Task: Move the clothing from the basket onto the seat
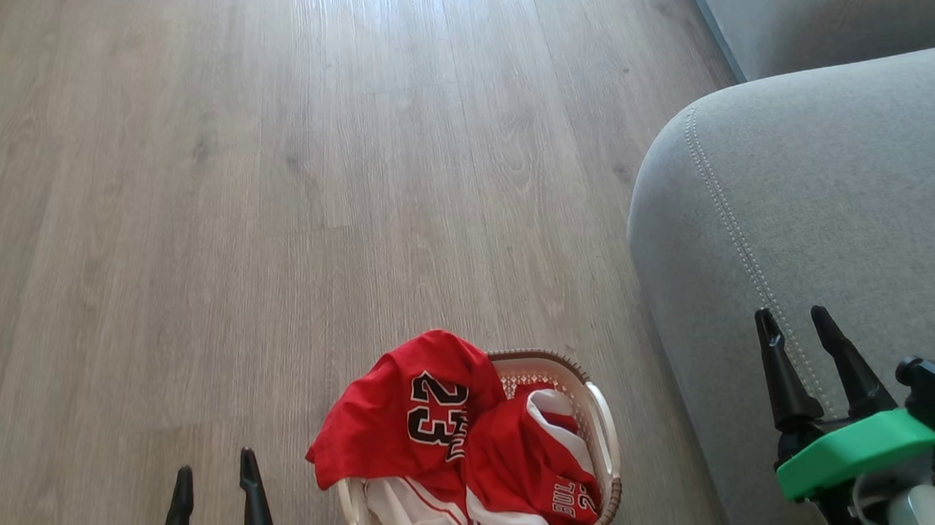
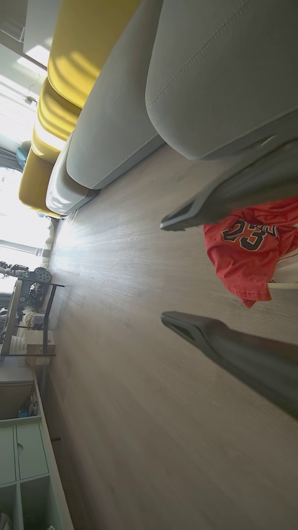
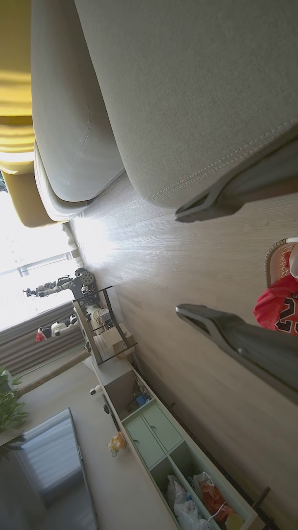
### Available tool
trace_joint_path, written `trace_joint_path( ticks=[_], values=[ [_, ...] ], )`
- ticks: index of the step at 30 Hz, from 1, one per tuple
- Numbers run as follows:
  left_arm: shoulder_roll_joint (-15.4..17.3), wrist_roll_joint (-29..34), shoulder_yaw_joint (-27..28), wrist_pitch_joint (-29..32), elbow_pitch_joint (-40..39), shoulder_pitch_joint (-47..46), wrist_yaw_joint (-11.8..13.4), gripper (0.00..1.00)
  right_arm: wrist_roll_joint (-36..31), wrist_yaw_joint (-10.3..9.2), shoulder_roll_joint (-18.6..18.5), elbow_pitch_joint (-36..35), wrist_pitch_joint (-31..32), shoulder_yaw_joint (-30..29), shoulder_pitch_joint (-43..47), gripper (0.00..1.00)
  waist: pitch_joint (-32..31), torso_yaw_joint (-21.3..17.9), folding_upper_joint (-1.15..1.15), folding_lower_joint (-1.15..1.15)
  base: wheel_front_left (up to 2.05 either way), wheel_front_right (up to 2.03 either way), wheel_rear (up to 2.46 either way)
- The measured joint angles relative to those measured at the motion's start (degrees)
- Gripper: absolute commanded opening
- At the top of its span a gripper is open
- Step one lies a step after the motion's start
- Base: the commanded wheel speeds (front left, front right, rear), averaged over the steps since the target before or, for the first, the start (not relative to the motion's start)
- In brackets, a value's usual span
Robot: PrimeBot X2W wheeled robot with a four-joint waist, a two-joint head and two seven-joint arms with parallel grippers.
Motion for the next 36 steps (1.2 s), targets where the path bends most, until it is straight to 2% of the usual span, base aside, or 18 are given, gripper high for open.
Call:
trace_joint_path(
  ticks=[18,36],
  values=[
    [0.2,11.7,0.0,-3.3,1.1,0.0,0.9,1.0,-15.6,0.0,2.3,0.6,-0.1,-3.5,1.1,1.0,-0.2,0.1,0.0,0.0,0.0,0.0,0.0],
    [0.2,11.9,0.0,-3.3,2.6,0.0,0.9,1.0,-16.0,0.0,2.7,0.6,-0.1,-3.6,1.1,1.0,-0.3,0.1,0.0,0.0,0.0,0.0,0.0]
  ],
)
